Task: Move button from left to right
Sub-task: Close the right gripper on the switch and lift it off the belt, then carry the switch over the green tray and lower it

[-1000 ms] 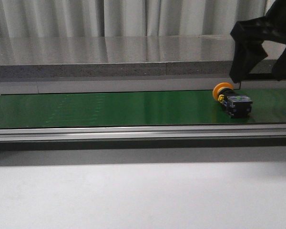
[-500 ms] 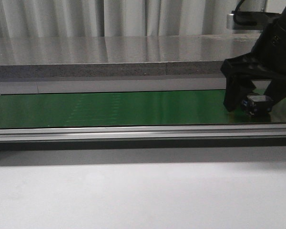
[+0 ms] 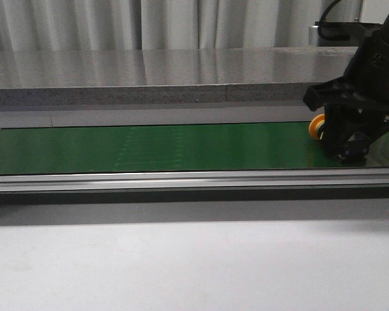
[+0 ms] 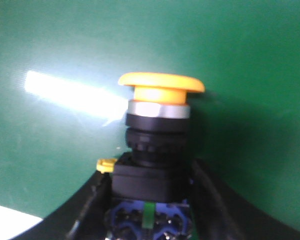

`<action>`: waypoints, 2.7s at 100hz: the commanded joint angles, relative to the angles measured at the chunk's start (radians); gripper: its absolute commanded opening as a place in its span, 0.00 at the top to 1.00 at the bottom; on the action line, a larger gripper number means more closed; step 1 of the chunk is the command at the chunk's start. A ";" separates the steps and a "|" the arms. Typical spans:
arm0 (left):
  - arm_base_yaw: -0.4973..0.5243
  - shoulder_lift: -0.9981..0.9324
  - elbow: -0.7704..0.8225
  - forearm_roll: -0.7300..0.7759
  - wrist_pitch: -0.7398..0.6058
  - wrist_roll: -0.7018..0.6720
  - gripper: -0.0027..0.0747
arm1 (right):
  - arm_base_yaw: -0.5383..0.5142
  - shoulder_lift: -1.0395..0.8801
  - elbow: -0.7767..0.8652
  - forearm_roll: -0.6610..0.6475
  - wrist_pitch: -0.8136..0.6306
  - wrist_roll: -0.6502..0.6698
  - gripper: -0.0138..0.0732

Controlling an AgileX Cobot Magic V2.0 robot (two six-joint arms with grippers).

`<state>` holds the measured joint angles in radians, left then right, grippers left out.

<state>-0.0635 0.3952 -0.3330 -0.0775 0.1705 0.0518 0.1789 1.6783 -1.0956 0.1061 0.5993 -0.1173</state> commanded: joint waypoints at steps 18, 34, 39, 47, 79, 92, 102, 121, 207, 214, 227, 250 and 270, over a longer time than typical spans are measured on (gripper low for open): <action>-0.008 0.004 -0.028 -0.009 -0.079 -0.001 0.99 | -0.016 -0.130 -0.102 -0.096 0.057 -0.008 0.67; -0.008 0.004 -0.028 -0.009 -0.079 -0.001 0.99 | -0.083 -0.157 -0.192 -0.122 0.131 -0.037 0.67; -0.008 0.004 -0.028 -0.009 -0.079 -0.001 0.99 | -0.113 -0.159 -0.215 -0.121 0.147 -0.066 0.67; -0.008 0.004 -0.028 -0.009 -0.079 -0.001 0.99 | -0.166 -0.159 -0.247 -0.117 0.158 -0.108 0.67; -0.008 0.004 -0.028 -0.009 -0.079 -0.001 0.99 | -0.411 -0.146 -0.261 0.001 0.070 -0.381 0.67; -0.008 0.004 -0.028 -0.009 -0.079 -0.001 0.99 | -0.493 -0.121 -0.261 0.098 0.048 -0.507 0.67; -0.008 0.004 -0.028 -0.009 -0.079 -0.001 0.99 | -0.559 -0.083 -0.261 0.194 0.050 -0.612 0.67; -0.008 0.004 -0.028 -0.009 -0.079 -0.001 0.99 | -0.660 -0.003 -0.261 0.277 0.076 -0.683 0.67; -0.008 0.004 -0.028 -0.009 -0.079 -0.001 0.99 | -0.706 0.186 -0.261 0.206 0.036 -0.712 0.67; -0.008 0.004 -0.028 -0.009 -0.079 -0.001 0.99 | -0.706 0.192 -0.261 0.206 0.038 -0.712 0.67; -0.008 0.004 -0.028 -0.009 -0.079 -0.001 0.99 | -0.706 0.202 -0.261 0.206 0.039 -0.712 0.66; -0.008 0.004 -0.028 -0.009 -0.079 -0.001 0.99 | -0.706 0.208 -0.261 0.206 0.038 -0.712 0.57; -0.008 0.004 -0.028 -0.009 -0.079 -0.001 0.99 | -0.706 0.210 -0.261 0.205 0.028 -0.711 0.33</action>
<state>-0.0635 0.3952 -0.3330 -0.0775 0.1705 0.0518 -0.5180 1.9398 -1.3244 0.3011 0.6633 -0.8183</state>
